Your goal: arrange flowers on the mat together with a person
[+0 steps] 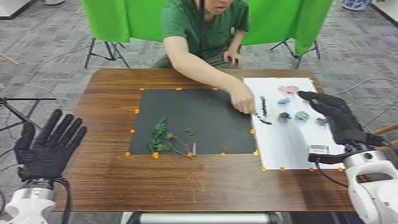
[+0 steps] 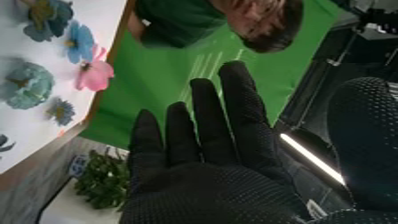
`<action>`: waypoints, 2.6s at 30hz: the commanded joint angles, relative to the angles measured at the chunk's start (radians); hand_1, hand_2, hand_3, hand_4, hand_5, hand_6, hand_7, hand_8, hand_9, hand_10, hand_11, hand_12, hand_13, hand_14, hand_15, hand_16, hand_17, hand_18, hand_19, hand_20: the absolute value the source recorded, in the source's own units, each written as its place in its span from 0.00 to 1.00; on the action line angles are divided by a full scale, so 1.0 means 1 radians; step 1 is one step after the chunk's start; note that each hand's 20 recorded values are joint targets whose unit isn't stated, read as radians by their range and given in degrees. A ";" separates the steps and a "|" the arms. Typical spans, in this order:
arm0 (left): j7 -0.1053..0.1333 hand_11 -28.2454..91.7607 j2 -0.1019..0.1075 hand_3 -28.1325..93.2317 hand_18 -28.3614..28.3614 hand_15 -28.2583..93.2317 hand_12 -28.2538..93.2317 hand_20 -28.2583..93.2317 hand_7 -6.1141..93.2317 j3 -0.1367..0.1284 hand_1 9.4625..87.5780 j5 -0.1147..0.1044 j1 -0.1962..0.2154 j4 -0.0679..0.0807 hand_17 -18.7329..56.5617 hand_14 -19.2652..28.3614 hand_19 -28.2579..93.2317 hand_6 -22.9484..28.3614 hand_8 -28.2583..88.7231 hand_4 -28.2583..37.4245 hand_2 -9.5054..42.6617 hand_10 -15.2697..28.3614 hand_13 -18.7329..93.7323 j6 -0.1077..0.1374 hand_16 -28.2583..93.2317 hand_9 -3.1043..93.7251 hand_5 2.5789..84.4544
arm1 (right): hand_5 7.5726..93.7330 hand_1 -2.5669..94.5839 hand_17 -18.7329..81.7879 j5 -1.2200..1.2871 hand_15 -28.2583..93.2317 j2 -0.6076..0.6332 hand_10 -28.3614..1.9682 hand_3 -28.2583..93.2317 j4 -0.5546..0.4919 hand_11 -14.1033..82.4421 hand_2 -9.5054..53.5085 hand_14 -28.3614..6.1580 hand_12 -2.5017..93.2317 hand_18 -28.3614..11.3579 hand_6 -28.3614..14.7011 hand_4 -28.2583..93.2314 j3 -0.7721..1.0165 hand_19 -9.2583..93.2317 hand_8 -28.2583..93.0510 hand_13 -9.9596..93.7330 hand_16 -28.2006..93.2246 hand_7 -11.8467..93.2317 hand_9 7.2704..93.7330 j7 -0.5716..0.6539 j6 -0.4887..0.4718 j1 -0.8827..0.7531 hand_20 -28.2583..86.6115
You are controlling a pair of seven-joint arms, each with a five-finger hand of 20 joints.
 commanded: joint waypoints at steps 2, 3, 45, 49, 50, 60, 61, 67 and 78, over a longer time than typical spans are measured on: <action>0.004 0.35 -0.007 0.81 0.70 0.44 0.30 0.33 0.15 -0.003 0.17 -0.003 0.022 -0.004 0.22 0.69 0.42 0.56 0.16 0.00 0.39 0.68 0.42 0.005 0.18 0.44 0.50 | 0.47 0.21 0.32 0.088 0.28 -0.002 0.53 0.84 -0.003 0.19 0.25 0.62 0.12 0.51 0.58 0.05 0.010 0.08 0.15 0.32 0.25 0.23 0.38 0.005 -0.021 -0.007 0.38; 0.007 0.35 -0.003 0.81 0.70 0.44 0.30 0.33 0.15 0.001 0.18 -0.004 0.018 -0.001 0.22 0.69 0.42 0.56 0.16 0.00 0.39 0.68 0.42 0.004 0.18 0.44 0.50 | 0.47 0.22 0.32 0.089 0.29 -0.001 0.53 0.84 -0.005 0.19 0.24 0.62 0.12 0.51 0.58 0.05 0.007 0.09 0.15 0.32 0.25 0.23 0.38 0.011 -0.017 -0.005 0.38; -0.019 0.36 -0.011 0.81 0.71 0.45 0.30 0.33 0.15 -0.006 0.18 0.003 0.008 0.000 0.22 0.71 0.43 0.56 0.16 0.00 0.39 0.68 0.42 0.012 0.18 0.44 0.50 | 0.45 0.28 0.32 -0.032 0.30 -0.020 0.54 0.84 -0.005 0.18 0.11 0.55 0.13 0.40 0.58 0.06 -0.012 0.11 0.14 0.32 0.26 0.24 0.35 0.080 -0.091 0.016 0.39; -0.013 0.36 -0.003 0.81 0.71 0.45 0.30 0.33 0.15 -0.002 0.18 -0.001 0.007 0.000 0.22 0.71 0.43 0.56 0.16 0.00 0.39 0.68 0.42 0.011 0.18 0.44 0.50 | 0.42 0.32 0.32 -0.112 0.30 -0.003 0.55 0.84 0.000 0.18 0.07 0.54 0.13 0.38 0.59 0.05 -0.027 0.12 0.14 0.32 0.26 0.25 0.35 0.097 -0.095 0.045 0.39; -0.004 0.36 0.002 0.81 0.71 0.45 0.30 0.33 0.15 0.000 0.18 -0.005 0.010 0.000 0.22 0.71 0.43 0.56 0.16 0.00 0.39 0.68 0.42 0.010 0.18 0.44 0.50 | 0.42 0.32 0.32 -0.127 0.30 0.001 0.55 0.85 0.004 0.18 0.06 0.54 0.13 0.38 0.59 0.05 -0.035 0.12 0.14 0.32 0.26 0.25 0.35 0.097 -0.094 0.059 0.39; -0.010 0.36 -0.014 0.81 0.71 0.45 0.30 0.33 0.15 0.001 0.18 0.000 0.013 -0.002 0.22 0.71 0.43 0.56 0.16 0.00 0.39 0.67 0.42 0.013 0.18 0.44 0.50 | 0.38 0.39 0.33 -0.549 0.31 0.088 0.58 0.85 0.052 0.18 0.03 0.52 0.14 0.36 0.60 0.04 -0.164 0.16 0.14 0.34 0.28 0.26 0.34 0.241 -0.043 0.205 0.40; -0.010 0.36 -0.016 0.81 0.71 0.45 0.30 0.33 0.15 0.000 0.18 0.000 0.013 -0.002 0.22 0.71 0.43 0.56 0.16 0.00 0.39 0.68 0.42 0.013 0.18 0.44 0.50 | 0.37 0.40 0.33 -0.595 0.31 0.096 0.58 0.86 0.063 0.18 0.02 0.52 0.14 0.36 0.61 0.03 -0.180 0.17 0.13 0.35 0.28 0.27 0.34 0.251 -0.044 0.222 0.40; -0.002 0.36 -0.018 0.81 0.71 0.45 0.30 0.33 0.15 -0.002 0.18 0.000 0.020 -0.005 0.22 0.71 0.43 0.56 0.16 0.00 0.39 0.68 0.42 0.016 0.18 0.44 0.50 | 0.37 0.45 0.36 -0.832 0.32 0.142 0.62 0.87 0.136 0.19 0.00 0.58 0.15 0.38 0.64 0.01 -0.291 0.27 0.12 0.39 0.31 0.29 0.36 0.309 -0.041 0.320 0.44; 0.000 0.36 -0.017 0.81 0.71 0.45 0.30 0.33 0.15 0.002 0.18 -0.006 0.023 -0.003 0.22 0.71 0.43 0.56 0.16 0.00 0.39 0.68 0.42 0.020 0.18 0.44 0.50 | 0.41 0.54 0.39 -0.926 0.36 0.171 0.68 0.86 0.270 0.22 0.00 0.68 0.16 0.41 0.70 0.00 -0.483 0.38 0.10 0.48 0.33 0.34 0.43 0.310 -0.118 0.490 0.47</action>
